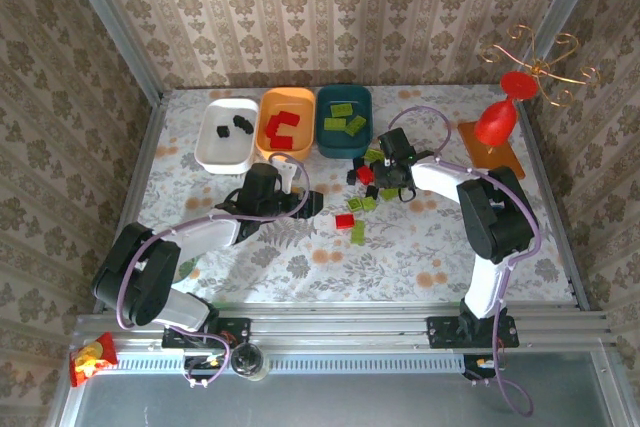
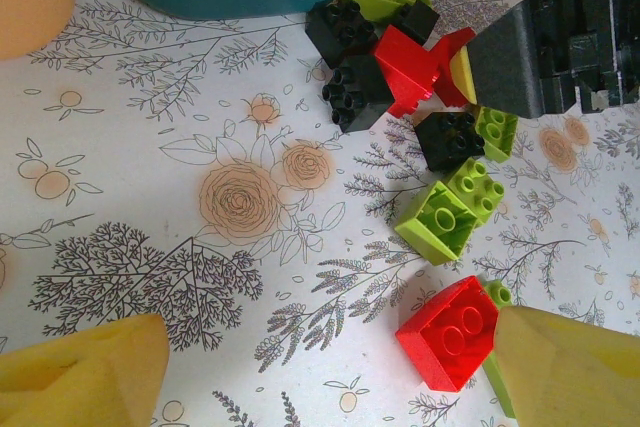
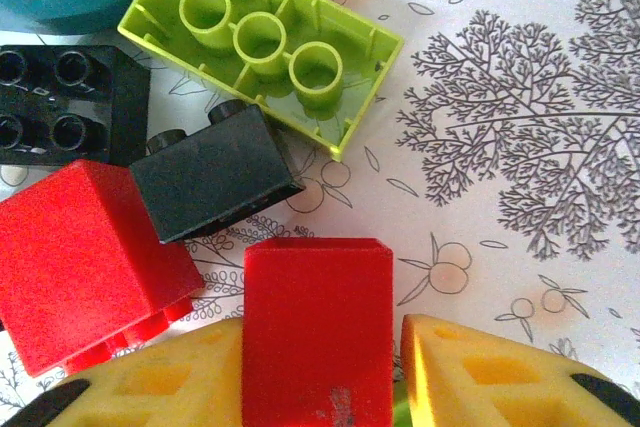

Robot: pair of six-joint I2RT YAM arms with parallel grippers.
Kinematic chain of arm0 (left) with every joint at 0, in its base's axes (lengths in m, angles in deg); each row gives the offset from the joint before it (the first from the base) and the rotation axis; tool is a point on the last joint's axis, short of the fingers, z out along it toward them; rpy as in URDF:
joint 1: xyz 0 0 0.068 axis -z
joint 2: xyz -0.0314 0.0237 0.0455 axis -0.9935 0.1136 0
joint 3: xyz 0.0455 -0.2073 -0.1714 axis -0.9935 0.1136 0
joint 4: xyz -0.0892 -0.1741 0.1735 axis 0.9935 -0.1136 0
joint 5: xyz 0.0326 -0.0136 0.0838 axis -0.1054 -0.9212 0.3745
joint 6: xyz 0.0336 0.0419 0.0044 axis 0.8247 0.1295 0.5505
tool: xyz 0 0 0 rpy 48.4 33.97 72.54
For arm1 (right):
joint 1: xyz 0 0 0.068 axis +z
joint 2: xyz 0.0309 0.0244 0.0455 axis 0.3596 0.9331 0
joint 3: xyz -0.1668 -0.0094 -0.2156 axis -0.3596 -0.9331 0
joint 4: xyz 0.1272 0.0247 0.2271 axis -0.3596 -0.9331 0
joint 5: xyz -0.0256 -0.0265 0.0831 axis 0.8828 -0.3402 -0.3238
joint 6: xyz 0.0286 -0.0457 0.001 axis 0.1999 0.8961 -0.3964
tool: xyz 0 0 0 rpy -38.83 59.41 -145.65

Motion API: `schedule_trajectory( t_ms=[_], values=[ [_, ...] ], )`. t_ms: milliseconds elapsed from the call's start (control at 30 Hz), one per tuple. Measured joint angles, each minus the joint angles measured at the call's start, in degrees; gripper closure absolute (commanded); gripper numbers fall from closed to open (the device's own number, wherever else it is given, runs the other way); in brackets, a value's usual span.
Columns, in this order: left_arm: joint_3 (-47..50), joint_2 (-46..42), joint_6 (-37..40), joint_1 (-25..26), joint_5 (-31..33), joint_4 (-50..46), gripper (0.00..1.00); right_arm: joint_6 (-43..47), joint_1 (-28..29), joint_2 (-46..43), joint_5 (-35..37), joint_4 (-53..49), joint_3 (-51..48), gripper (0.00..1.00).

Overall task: Sort the legos into containers by color
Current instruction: Pick up the lego from the center of the table.

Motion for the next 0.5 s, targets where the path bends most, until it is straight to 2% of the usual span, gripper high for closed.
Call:
schedule_trajectory(
  t_ms=[300, 500],
  values=[
    [0.0, -0.2, 0.0, -1.0, 0.6, -0.5, 0.14, 0.0, -0.1, 0.0, -0.8, 0.2, 0.7, 0.67],
    [1.5, -4.5, -0.6, -4.7, 1.7, 0.2, 0.14, -0.5, 0.3, -14.0, -4.8, 5.1, -7.4, 0.69]
  ],
)
